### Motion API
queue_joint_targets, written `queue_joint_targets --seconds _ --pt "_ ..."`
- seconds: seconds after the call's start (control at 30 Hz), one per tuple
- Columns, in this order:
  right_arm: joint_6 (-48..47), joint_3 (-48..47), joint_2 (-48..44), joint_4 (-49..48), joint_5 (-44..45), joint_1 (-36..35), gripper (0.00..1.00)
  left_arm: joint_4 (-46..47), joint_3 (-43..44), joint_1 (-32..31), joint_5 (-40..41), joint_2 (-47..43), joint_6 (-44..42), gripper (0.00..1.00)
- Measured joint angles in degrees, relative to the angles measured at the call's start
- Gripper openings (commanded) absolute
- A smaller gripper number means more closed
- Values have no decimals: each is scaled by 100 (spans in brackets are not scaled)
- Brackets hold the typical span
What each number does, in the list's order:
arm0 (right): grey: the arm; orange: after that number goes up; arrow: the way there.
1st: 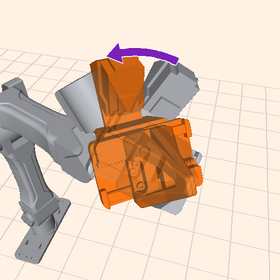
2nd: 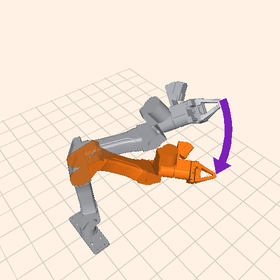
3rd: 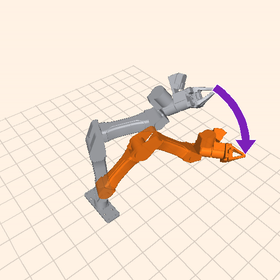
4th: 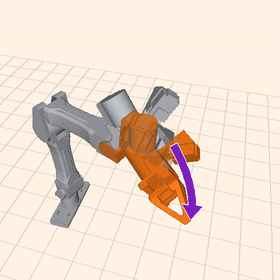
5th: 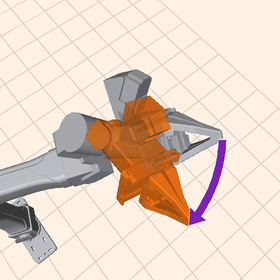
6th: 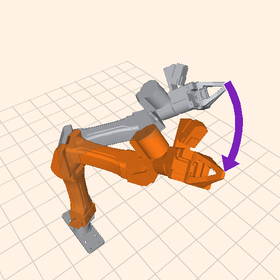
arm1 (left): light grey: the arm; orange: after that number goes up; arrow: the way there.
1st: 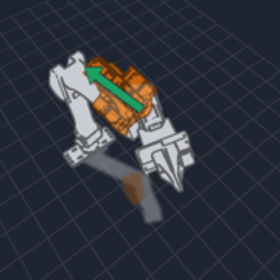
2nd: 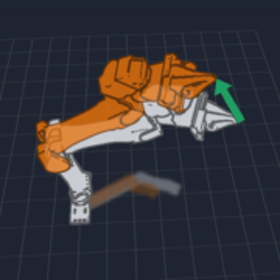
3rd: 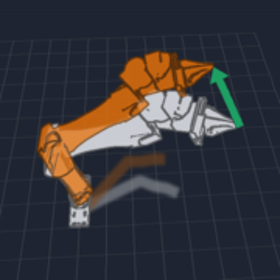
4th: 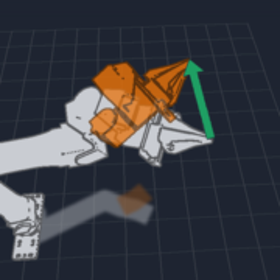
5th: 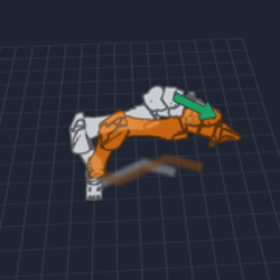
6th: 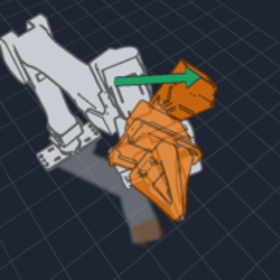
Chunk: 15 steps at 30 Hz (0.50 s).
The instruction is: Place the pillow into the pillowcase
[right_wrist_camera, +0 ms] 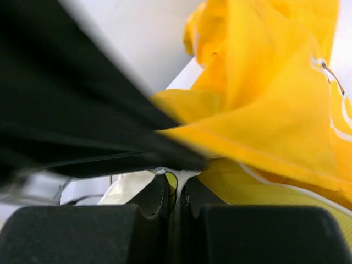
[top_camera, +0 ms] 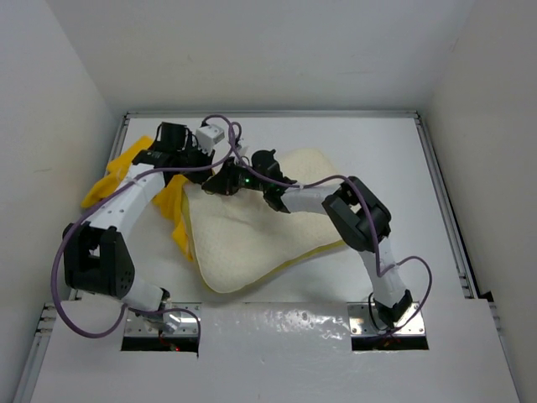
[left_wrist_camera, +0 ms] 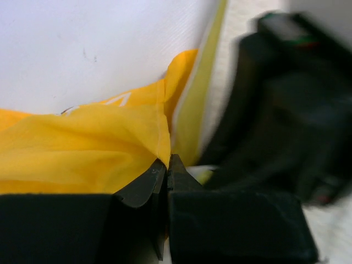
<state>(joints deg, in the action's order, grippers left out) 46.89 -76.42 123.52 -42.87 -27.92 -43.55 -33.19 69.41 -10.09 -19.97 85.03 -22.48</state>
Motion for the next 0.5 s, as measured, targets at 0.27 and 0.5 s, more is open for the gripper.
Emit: queue_joint_targets --seconds 0.27,0.5 --pt "706 -240 481 155 1373 81 0 -424 -442 42 -699 -446 -439 13" --pt "-46 -887 476 1200 1587 743 99 -566 -568 44 -520 -459 -564 100"
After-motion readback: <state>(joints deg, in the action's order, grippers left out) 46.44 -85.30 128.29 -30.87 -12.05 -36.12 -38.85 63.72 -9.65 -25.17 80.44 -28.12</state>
